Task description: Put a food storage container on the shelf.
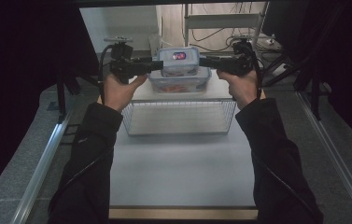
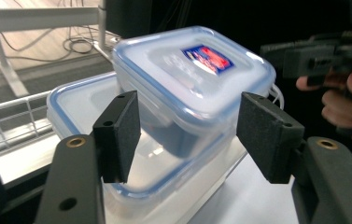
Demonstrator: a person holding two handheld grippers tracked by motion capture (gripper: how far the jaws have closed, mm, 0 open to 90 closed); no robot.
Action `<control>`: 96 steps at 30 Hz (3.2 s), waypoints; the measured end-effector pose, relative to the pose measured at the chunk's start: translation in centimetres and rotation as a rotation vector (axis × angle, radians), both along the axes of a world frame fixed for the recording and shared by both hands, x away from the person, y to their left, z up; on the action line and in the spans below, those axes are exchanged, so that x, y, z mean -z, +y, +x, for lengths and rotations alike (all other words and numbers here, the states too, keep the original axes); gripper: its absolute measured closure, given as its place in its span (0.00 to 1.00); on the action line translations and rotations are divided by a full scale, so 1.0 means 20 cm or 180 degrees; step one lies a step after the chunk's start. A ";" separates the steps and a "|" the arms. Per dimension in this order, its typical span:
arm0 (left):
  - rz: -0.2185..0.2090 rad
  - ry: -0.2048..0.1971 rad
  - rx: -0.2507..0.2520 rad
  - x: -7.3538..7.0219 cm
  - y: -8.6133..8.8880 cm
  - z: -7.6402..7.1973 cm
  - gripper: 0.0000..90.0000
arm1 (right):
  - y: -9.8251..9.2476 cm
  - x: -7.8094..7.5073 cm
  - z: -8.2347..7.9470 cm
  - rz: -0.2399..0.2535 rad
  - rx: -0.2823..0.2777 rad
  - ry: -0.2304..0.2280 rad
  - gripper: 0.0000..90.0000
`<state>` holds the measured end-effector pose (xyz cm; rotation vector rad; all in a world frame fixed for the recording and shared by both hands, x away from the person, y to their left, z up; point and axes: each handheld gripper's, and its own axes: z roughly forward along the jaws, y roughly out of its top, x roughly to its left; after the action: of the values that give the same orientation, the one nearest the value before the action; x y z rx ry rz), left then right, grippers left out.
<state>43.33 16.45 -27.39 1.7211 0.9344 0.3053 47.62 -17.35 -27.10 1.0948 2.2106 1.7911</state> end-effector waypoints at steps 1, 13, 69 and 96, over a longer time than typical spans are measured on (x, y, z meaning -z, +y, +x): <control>0.0050 -0.0048 -0.0004 0.00 -0.01 -0.02 0.42 | 0.00 0.00 -0.01 -0.0021 -0.0001 -0.0023 0.57; 0.0298 -0.0346 0.0019 0.12 -0.03 -0.17 0.18 | -0.03 0.12 -0.15 -0.0497 -0.0042 -0.0387 0.29; 0.0717 -0.0230 0.0053 0.92 0.04 -0.77 0.04 | -0.04 0.82 -0.68 -0.1317 -0.0276 -0.0531 0.05; 0.1178 0.0002 -0.0059 1.24 0.02 -0.96 0.00 | -0.16 1.13 -0.88 -0.1464 -0.0255 -0.0269 0.02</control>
<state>24.21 16.88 -52.12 2.0489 0.9365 0.5154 30.05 -20.55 -49.67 0.8254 2.4644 1.2242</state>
